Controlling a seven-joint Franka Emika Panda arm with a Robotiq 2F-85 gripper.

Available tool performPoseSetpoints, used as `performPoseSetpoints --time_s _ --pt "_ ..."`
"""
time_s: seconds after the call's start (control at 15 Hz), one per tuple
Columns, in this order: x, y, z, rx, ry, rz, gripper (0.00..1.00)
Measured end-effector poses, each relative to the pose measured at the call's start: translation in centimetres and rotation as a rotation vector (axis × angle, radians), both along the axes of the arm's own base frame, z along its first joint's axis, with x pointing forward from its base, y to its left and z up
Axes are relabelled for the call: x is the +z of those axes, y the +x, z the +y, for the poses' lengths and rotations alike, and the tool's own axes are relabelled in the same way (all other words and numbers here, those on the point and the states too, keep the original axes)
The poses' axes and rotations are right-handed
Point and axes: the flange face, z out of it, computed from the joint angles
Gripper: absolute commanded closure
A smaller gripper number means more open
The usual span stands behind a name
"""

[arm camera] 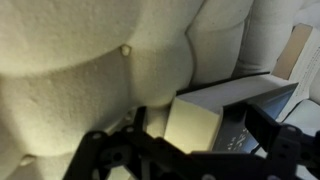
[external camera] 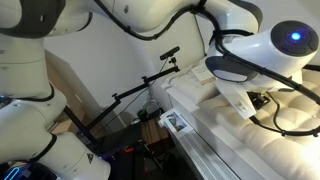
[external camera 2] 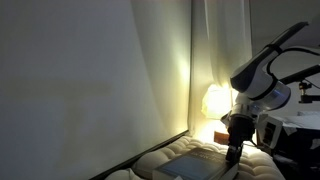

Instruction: Pick up the black book and position it on top of the white book

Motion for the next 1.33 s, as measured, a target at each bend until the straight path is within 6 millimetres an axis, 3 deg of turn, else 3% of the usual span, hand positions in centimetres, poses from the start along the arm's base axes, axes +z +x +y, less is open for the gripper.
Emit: performPoseSetpoints --time_s 0.47,0.87,1.33 --pt "0.0 0.4 0.2 0.009 0.023 0.029 0.0" --pt "-0.8 1.0 -0.5 0.099 0.186 0.107 0.0" --pt "-2.0 2.1 -0.7 0.117 0.227 0.117 0.0"
